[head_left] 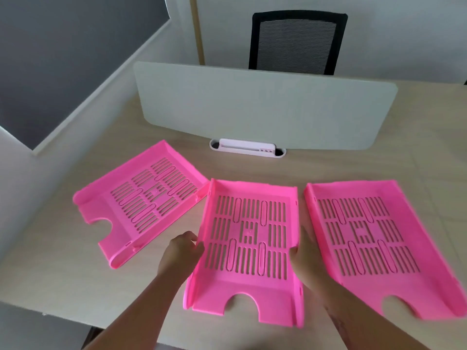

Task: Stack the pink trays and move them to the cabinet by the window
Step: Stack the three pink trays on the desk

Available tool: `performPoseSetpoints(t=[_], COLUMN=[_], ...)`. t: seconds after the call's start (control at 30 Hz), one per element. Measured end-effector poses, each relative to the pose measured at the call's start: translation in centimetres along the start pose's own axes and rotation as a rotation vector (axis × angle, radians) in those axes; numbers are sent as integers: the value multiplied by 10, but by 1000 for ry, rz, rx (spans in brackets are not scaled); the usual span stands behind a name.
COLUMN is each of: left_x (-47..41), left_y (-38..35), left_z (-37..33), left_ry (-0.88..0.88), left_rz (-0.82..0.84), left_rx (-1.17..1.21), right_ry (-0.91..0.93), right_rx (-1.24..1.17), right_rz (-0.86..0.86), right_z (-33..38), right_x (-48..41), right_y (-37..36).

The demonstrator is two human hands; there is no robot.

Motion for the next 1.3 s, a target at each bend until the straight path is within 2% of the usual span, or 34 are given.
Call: performPoseSetpoints(t=[0.1, 0.23, 0.33, 0.47, 0.53, 0.67, 0.83, 1.07, 1.17, 1.3], left_x=[3, -2, -8, -18, -21, -19, -14, -26, -38, -54], left_y=[7, 19, 23, 30, 32, 37, 60, 120, 145, 182], left_z=[-11, -30, -38, -41, -40, -28, 18, 80, 117, 154], left_ry=[-15, -84, -85, -25, 12, 75, 255, 322, 350, 304], left_rz=[-108, -268, -353, -357, -336, -279, -162, -229, -253, -269], left_rx=[-33, -64, -111, -184, -231, -348, -370, -353, -244, -160], right_ry=[182, 299, 424, 539, 492, 181, -50, -170, -234, -288], right_rx=[113, 451, 410, 260, 146, -9, -155, -295, -328, -410], right_rz=[-40, -81, -8, 104, 145, 279, 403, 326, 326, 280], right_z=[5, 22, 43, 68, 73, 72, 89, 116, 137, 162], right_x=[-7, -24, -35, -39, -36, -29, -6, 2, 11, 13], right_y=[20, 53, 62, 56, 49, 25, -9, -98, -139, -188])
Point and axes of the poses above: each hand's wrist, its own x-axis away from the middle knuckle, its own y-axis out of the back of the hand, z = x × y, the point moved 4 cm from there along -x, towards the middle knuckle, and after that the axes turned 1 degree about -x, right-handed, at the moved point
